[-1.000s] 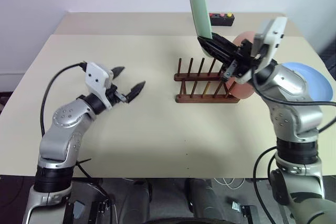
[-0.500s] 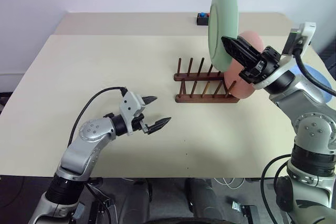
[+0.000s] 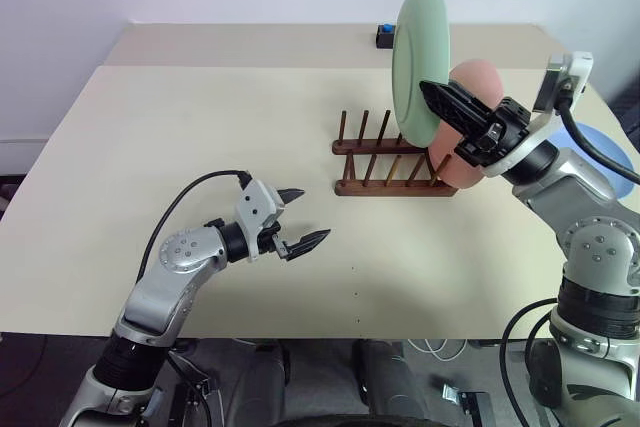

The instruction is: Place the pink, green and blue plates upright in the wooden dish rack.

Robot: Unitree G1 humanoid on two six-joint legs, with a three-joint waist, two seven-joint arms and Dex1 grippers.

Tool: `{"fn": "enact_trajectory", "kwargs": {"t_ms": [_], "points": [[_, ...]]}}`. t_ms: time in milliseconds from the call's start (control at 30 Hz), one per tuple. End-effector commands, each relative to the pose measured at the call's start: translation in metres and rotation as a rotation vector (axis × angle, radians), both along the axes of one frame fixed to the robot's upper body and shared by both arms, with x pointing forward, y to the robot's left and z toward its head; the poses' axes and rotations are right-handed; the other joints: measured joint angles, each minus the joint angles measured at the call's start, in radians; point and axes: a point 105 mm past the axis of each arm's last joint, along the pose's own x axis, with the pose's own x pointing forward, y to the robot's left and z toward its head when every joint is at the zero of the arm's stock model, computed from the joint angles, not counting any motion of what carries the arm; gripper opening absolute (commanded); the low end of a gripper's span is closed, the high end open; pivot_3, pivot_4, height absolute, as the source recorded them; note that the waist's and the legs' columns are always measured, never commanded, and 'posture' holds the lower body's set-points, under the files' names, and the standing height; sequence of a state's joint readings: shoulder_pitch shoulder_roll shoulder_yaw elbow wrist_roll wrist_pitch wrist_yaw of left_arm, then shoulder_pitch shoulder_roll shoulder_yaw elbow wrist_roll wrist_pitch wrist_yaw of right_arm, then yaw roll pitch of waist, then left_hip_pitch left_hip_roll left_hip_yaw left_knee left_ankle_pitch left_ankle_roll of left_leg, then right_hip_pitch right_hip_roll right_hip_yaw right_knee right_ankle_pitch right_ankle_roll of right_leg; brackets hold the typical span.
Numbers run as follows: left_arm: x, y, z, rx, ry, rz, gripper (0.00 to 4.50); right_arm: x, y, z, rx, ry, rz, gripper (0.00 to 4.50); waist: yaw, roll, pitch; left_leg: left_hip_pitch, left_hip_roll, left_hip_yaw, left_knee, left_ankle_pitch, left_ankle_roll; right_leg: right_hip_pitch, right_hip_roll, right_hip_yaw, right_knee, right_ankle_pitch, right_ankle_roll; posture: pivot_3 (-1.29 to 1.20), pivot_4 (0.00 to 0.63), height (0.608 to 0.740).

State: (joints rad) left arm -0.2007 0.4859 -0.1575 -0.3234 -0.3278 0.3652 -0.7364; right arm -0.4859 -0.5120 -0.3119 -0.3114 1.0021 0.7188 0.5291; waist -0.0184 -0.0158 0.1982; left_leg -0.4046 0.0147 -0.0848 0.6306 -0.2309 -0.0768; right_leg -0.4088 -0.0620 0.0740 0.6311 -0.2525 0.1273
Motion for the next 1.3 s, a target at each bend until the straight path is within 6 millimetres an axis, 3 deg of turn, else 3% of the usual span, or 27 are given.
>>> {"fn": "enact_trajectory", "kwargs": {"t_ms": [33, 733, 867, 1067, 1300], "points": [[-0.005, -0.004, 0.010, -0.020, -0.036, -0.023, 4.47, -0.002, 0.001, 0.004, -0.014, -0.016, 0.019, 0.00, 0.000, 0.000, 0.000, 0.000, 0.000, 0.000, 0.000, 0.000, 0.000, 0.000, 0.000, 0.000, 0.000, 0.000, 0.000, 0.00, 0.150, 0.730], [-0.003, -0.003, 0.010, -0.010, -0.044, -0.012, 4.47, 0.007, -0.008, -0.012, 0.027, 0.081, 0.002, 0.00, 0.000, 0.000, 0.000, 0.000, 0.000, 0.000, 0.000, 0.000, 0.000, 0.000, 0.000, 0.000, 0.000, 0.000, 0.000, 0.00, 0.150, 0.730], [-0.003, -0.002, 0.010, -0.008, -0.045, -0.010, 4.50, 0.007, -0.008, -0.012, 0.025, 0.082, -0.003, 1.43, 0.000, 0.000, 0.000, 0.000, 0.000, 0.000, 0.000, 0.000, 0.000, 0.000, 0.000, 0.000, 0.000, 0.000, 0.000, 0.00, 0.150, 0.730], [-0.002, -0.002, 0.010, -0.005, -0.046, -0.006, 4.50, 0.007, -0.009, -0.013, 0.000, 0.064, -0.024, 4.44, 0.000, 0.000, 0.000, 0.000, 0.000, 0.000, 0.000, 0.000, 0.000, 0.000, 0.000, 0.000, 0.000, 0.000, 0.000, 0.00, 0.150, 0.730], [-0.002, -0.001, 0.010, -0.005, -0.045, -0.007, 4.50, 0.010, -0.012, -0.009, -0.038, 0.022, -0.065, 4.44, 0.000, 0.000, 0.000, 0.000, 0.000, 0.000, 0.000, 0.000, 0.000, 0.000, 0.000, 0.000, 0.000, 0.000, 0.000, 0.00, 0.150, 0.730]]}}
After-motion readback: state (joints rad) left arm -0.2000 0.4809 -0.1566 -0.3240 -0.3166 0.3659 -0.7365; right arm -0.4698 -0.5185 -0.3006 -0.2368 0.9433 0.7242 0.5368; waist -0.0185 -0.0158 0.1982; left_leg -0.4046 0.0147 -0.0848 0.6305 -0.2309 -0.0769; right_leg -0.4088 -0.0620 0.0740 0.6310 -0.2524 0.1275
